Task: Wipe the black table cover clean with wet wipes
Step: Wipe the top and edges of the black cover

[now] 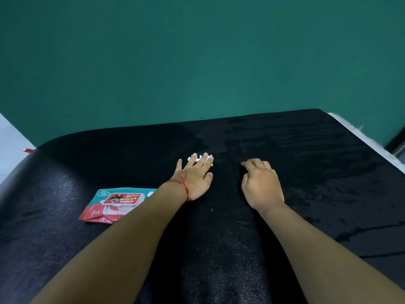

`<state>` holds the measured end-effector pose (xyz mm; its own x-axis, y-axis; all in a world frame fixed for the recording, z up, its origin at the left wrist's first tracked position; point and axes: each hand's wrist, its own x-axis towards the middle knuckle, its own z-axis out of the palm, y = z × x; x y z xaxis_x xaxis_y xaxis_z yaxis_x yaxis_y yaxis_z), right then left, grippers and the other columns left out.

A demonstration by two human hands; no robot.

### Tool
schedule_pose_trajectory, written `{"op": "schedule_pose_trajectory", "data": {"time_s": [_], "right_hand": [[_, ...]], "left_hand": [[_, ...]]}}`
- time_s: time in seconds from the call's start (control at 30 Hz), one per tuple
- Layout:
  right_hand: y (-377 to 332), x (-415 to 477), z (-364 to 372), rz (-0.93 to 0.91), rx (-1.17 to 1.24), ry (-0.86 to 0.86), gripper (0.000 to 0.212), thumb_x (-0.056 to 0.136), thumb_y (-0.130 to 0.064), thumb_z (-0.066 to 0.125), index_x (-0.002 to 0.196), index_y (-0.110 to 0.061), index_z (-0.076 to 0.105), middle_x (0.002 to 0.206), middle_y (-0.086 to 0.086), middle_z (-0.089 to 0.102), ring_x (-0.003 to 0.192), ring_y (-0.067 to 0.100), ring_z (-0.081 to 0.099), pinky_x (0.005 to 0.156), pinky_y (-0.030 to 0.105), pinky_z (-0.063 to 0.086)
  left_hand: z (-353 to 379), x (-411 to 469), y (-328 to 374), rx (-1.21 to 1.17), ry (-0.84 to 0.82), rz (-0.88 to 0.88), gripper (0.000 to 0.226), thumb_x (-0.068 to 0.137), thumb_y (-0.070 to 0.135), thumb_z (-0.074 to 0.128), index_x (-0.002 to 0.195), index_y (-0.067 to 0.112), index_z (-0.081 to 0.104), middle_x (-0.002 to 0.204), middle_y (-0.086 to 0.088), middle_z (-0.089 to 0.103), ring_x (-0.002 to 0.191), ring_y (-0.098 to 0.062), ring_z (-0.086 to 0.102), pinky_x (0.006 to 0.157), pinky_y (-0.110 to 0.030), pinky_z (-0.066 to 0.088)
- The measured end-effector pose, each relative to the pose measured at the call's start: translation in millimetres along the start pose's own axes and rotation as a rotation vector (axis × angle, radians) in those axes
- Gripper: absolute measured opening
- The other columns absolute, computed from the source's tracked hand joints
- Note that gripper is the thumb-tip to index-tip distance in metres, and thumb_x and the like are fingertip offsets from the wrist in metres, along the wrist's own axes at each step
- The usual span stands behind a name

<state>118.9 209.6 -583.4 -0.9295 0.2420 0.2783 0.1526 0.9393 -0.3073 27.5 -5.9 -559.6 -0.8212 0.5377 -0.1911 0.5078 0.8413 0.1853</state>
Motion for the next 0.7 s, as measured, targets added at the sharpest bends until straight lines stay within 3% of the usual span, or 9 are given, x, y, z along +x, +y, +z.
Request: {"op": "schedule_pose_trajectory", "data": {"time_s": [0.23, 0.33, 0.47, 0.7], "right_hand": [[-2, -1, -4, -0.001, -0.006, -0.013, 0.045, 0.101, -0.021, 0.047, 0.144, -0.015, 0.062, 0.141, 0.0, 0.062, 0.127, 0.024, 0.054, 0.102, 0.042, 0.049], [-2, -2, -2, 0.002, -0.014, -0.012, 0.044, 0.101, -0.02, 0.049, 0.142, -0.015, 0.063, 0.139, -0.001, 0.062, 0.126, 0.024, 0.055, 0.101, 0.043, 0.05], [0, -1, -1, 0.0, -0.002, -0.004, 0.043, 0.101, -0.021, 0.05, 0.142, -0.015, 0.063, 0.139, -0.001, 0.062, 0.127, 0.024, 0.054, 0.102, 0.042, 0.049], [-4, 3, 0, 0.01, -0.011, -0.03, 0.044, 0.102, -0.026, 0.045, 0.143, -0.019, 0.06, 0.14, -0.005, 0.057, 0.126, 0.021, 0.049, 0.104, 0.041, 0.046]], "left_hand": [[12, -73, 41, -0.141, -0.062, 0.33, 0.06, 0.111, 0.038, 0.025, 0.166, 0.041, 0.0, 0.174, 0.018, 0.001, 0.159, -0.003, -0.012, 0.128, -0.043, -0.016], [15, -76, 37, -0.119, -0.065, 0.39, 0.059, 0.111, 0.042, 0.022, 0.166, 0.041, 0.001, 0.174, 0.019, -0.004, 0.157, 0.002, -0.015, 0.128, -0.044, -0.017], [10, -43, 23, 0.02, -0.017, 0.306, 0.057, 0.111, 0.047, 0.015, 0.165, 0.044, -0.003, 0.174, 0.017, -0.007, 0.159, -0.01, -0.015, 0.126, -0.049, -0.015], [-20, 44, -22, 0.044, -0.01, -0.047, 0.058, 0.109, 0.05, 0.011, 0.166, 0.042, -0.001, 0.175, 0.01, -0.005, 0.162, -0.018, -0.007, 0.127, -0.06, -0.007]]}}
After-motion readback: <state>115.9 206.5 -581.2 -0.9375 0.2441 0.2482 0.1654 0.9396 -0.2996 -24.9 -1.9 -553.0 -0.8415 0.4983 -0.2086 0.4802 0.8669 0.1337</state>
